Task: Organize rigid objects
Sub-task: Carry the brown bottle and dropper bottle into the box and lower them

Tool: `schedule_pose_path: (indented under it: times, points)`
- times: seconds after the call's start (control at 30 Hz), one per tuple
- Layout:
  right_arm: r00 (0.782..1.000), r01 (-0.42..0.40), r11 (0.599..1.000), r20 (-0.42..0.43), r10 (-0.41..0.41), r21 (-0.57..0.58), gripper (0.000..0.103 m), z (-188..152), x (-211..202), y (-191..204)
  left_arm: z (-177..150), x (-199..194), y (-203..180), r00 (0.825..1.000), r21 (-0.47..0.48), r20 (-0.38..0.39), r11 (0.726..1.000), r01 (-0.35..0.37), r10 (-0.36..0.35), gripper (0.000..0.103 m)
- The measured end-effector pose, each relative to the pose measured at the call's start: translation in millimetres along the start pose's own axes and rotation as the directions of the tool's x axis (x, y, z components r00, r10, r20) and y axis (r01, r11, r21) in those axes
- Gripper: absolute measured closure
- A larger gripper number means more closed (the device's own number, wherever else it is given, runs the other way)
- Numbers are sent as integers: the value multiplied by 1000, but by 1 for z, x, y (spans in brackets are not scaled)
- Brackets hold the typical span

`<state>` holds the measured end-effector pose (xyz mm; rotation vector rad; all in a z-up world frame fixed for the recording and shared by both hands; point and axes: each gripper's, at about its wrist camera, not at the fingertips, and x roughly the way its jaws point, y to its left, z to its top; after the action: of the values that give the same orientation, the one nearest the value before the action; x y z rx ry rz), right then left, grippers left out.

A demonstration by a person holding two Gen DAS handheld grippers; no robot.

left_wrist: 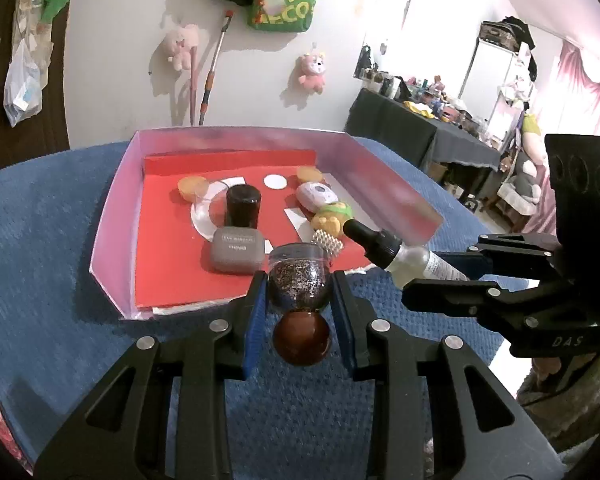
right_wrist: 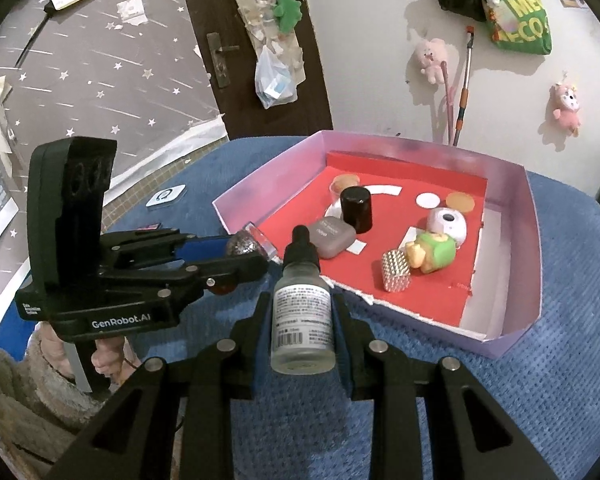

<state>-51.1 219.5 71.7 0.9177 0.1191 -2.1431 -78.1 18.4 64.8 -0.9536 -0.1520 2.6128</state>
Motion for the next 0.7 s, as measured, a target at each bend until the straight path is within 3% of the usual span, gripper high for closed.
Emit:
schedule_pose_path:
  times: [0.7]
  points:
    - [1000,29,999,10,-29,17,73,23,5,-19,32,8,10,1000,9,2,1000,-3,3,74]
